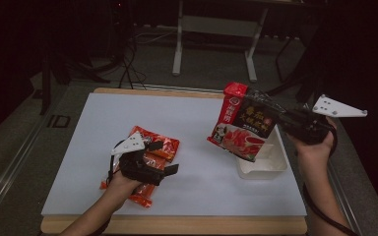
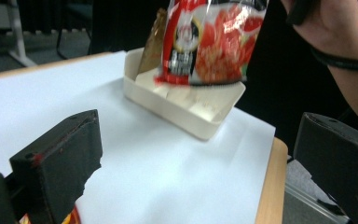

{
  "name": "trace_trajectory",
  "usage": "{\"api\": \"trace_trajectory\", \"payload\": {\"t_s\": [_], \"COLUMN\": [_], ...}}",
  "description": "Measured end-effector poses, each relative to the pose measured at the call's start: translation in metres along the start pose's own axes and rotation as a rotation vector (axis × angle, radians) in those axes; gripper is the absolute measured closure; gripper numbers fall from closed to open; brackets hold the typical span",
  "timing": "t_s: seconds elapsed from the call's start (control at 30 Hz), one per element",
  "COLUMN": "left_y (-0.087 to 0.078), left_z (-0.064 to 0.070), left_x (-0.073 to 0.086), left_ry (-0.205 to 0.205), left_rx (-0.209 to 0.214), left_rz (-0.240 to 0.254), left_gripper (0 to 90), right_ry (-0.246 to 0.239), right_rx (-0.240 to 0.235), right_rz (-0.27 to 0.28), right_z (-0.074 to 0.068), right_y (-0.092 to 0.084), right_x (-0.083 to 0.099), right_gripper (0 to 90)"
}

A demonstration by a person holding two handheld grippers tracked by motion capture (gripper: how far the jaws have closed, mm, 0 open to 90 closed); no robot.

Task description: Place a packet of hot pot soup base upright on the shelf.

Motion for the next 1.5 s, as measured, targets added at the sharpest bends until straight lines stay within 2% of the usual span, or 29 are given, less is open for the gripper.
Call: {"api": "trace_trajectory", "payload": {"t_s": [0.2, 0.27, 0.37, 0.57, 0.6, 0.67, 0.8, 0.87, 1.07, 1.13, 1.23, 1.37, 1.5], "left_y": [-0.009, -0.011, -0.012, -0.019, -0.02, -0.024, -0.029, -0.033, -0.039, -0.04, -0.04, -0.039, -0.038], "left_z": [-0.003, -0.003, -0.004, -0.005, -0.005, -0.006, -0.007, -0.008, -0.011, -0.013, -0.014, -0.015, -0.017], "left_x": [0.011, 0.015, 0.021, 0.033, 0.034, 0.036, 0.038, 0.041, 0.05, 0.052, 0.054, 0.058, 0.061], "left_ry": [-0.005, 0.007, 0.014, -0.007, -0.003, -0.01, -0.005, -0.015, -0.039, -0.051, -0.05, -0.042, -0.039], "left_rx": [-0.006, -0.015, -0.032, -0.029, -0.033, -0.032, -0.043, -0.043, -0.045, -0.046, -0.05, -0.061, -0.075], "left_rz": [-0.024, -0.042, -0.068, -0.076, -0.077, -0.07, -0.067, -0.057, -0.046, -0.039, -0.04, -0.05, -0.059], "left_gripper": [1.6, 1.7, 1.7, 1.7, 1.7, 1.7, 1.7, 1.7, 1.7, 1.8, 1.7, 1.7, 1.7], "right_ry": [0.007, 0.016, 0.023, 0.021, 0.008, 0.0, -0.036, -0.065, -0.105, -0.134, -0.174, -0.225, -0.234], "right_rx": [0.058, 0.091, 0.107, 0.149, 0.142, 0.163, 0.178, 0.182, 0.157, 0.159, 0.164, 0.174, 0.165], "right_rz": [-0.01, -0.024, -0.042, -0.073, -0.083, -0.096, -0.099, -0.103, -0.131, -0.137, -0.139, -0.168, -0.205], "right_z": [0.021, 0.029, 0.037, 0.052, 0.053, 0.056, 0.061, 0.068, 0.082, 0.085, 0.088, 0.088, 0.088], "right_y": [-0.007, -0.01, -0.011, -0.013, -0.012, -0.012, -0.012, -0.011, -0.002, 0.002, 0.008, 0.017, 0.024], "right_x": [0.004, 0.006, 0.008, 0.016, 0.018, 0.021, 0.024, 0.027, 0.033, 0.035, 0.038, 0.043, 0.049], "right_gripper": [76.7, 76.7, 76.6, 76.5, 76.6, 76.6, 76.6, 76.7, 76.6, 76.6, 76.6, 76.6, 76.5]}}
Point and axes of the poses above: each handheld gripper's, and its own axes: y roughly forward along the jaws, x roughly out of its underside, z roughly to its right, the point moved 4 cm from there along y, roughly forward along the jaws, and after that the axes turned 5 degrees about -z, right-handed, at the moved point
